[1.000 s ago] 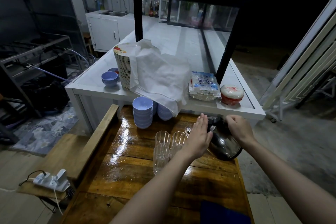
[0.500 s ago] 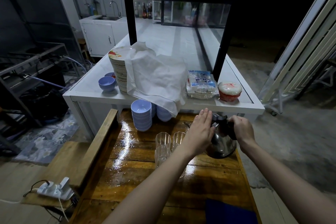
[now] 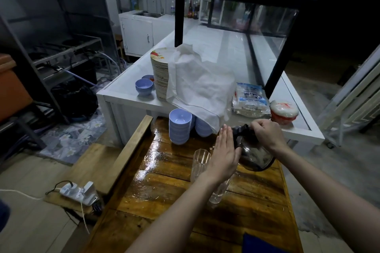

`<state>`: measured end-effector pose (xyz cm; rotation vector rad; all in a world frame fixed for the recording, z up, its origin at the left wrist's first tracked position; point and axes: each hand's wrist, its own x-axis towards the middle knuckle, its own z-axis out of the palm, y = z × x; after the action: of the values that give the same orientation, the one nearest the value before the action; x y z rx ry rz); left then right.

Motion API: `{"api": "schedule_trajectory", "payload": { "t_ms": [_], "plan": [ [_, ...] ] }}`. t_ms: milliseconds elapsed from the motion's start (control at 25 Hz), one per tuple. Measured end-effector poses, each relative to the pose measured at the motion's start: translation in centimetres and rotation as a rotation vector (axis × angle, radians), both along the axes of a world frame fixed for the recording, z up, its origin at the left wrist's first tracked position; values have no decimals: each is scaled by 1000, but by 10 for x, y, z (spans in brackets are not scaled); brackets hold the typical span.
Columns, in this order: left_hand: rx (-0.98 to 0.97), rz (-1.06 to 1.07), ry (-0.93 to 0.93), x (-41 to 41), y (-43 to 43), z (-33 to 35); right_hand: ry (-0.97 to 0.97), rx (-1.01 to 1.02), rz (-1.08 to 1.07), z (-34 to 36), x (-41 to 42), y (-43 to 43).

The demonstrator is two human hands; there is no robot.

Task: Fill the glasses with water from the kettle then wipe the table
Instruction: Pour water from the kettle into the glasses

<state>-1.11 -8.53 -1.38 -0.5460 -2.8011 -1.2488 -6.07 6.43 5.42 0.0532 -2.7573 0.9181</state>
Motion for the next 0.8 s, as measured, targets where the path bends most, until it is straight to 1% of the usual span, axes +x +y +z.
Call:
{"api": "schedule_trajectory", "payload": {
  "t_ms": [240, 520, 800],
  "plan": [
    [85, 64, -66, 1, -10, -9, 40, 168, 82, -3, -17, -18],
    [151, 113, -77, 4, -15, -18, 69, 254, 142, 1, -19, -35],
    [163, 135, -81, 5, -16, -22, 78, 342, 188, 4, -20, -40]
  ]
}}
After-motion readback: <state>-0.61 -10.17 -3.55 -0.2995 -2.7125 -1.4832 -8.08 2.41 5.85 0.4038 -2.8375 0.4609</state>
